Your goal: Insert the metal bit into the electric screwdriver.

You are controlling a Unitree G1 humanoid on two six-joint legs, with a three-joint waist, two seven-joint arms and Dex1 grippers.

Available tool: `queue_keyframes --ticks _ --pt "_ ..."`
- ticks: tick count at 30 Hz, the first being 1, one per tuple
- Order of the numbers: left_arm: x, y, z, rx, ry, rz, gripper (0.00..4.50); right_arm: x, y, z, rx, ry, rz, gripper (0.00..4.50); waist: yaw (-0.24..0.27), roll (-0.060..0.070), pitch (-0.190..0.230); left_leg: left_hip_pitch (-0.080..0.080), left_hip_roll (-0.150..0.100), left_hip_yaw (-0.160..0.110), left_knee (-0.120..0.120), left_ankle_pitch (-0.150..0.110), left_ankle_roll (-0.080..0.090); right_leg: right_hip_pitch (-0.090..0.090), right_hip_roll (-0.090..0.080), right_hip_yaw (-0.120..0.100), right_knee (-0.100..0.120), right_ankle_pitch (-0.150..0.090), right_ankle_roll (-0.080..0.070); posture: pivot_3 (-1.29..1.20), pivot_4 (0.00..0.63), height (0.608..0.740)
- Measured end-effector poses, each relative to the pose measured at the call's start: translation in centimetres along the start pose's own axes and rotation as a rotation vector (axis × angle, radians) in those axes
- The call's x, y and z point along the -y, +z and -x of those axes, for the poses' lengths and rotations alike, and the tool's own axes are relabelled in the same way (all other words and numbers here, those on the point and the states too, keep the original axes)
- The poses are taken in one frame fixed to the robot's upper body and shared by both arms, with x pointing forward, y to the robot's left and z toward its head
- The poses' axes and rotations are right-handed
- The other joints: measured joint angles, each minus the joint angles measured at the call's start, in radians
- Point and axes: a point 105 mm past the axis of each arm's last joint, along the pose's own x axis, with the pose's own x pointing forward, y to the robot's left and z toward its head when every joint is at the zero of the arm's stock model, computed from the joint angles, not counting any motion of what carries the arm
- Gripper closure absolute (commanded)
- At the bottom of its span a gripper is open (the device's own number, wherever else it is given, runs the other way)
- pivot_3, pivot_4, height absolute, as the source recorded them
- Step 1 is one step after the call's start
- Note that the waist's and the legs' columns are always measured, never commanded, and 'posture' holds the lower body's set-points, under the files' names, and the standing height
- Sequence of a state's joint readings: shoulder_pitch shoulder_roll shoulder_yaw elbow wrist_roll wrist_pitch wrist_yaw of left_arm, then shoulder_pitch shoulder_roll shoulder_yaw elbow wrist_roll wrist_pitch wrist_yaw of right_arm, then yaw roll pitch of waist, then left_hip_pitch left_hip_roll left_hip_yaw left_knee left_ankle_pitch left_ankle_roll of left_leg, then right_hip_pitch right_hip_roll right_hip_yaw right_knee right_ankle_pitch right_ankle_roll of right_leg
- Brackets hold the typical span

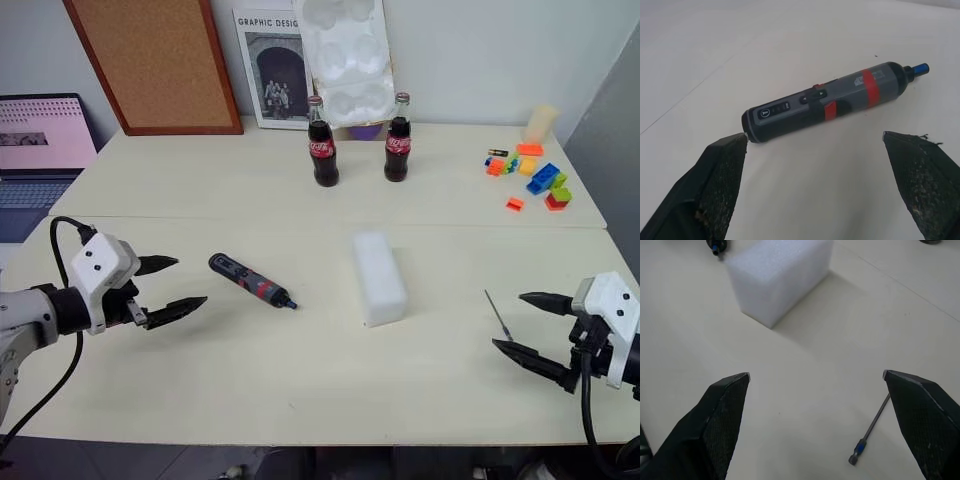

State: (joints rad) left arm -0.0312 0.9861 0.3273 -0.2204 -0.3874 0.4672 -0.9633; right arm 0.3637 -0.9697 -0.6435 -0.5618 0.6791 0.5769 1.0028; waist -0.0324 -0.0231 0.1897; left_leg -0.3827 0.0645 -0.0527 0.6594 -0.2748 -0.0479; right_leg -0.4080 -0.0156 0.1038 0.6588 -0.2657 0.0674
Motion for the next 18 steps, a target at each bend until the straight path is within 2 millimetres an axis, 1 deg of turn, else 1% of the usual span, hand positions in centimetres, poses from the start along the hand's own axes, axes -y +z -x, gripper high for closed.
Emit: queue_keyframes --ticks 9,12,14,17,18 --pt "0.6 -0.2 -0.1 0.0 -0.045 -0.003 0.01 0.0 0.2 -0.5 0.008 0.011 0.014 0.0 0.0 0.0 0.0 0.0 0.0 0.0 0.0 0.0 0.0 0.0 0.0 0.0 0.0 0.0 0.0 0.0 0.15 0.74" --pt "1.1 -0.2 -0.1 0.001 -0.076 -0.002 0.01 0.4 0.2 -0.8 0.008 0.002 0.011 0.0 0.0 0.0 0.0 0.0 0.0 0.0 0.0 0.0 0.0 0.0 0.0 0.0 0.0 0.0 0.0 0.0 0.15 0.74" --pt "1.4 0.1 -0.2 0.018 -0.099 0.001 0.01 0.6 0.2 -1.3 0.005 -0.009 0.006 0.0 0.0 0.0 0.0 0.0 0.0 0.0 0.001 0.0 0.0 0.0 0.0 0.0 0.001 0.0 0.0 0.0 0.15 0.74" --pt "1.6 1.3 -0.6 0.063 -0.115 -0.024 0.01 0.9 0.7 -2.1 0.019 -0.019 -0.001 0.0 0.0 0.0 0.0 0.0 0.0 0.0 0.001 0.0 0.0 0.0 0.0 0.0 0.001 0.0 0.0 0.0 0.15 0.74" --pt "2.0 1.7 -0.8 0.073 -0.131 -0.037 0.01 1.0 1.0 -2.4 0.029 -0.027 -0.007 0.0 0.0 0.0 0.0 0.0 0.0 0.0 0.001 0.0 0.0 0.0 0.0 0.0 0.001 0.0 0.0 0.0 0.15 0.74"
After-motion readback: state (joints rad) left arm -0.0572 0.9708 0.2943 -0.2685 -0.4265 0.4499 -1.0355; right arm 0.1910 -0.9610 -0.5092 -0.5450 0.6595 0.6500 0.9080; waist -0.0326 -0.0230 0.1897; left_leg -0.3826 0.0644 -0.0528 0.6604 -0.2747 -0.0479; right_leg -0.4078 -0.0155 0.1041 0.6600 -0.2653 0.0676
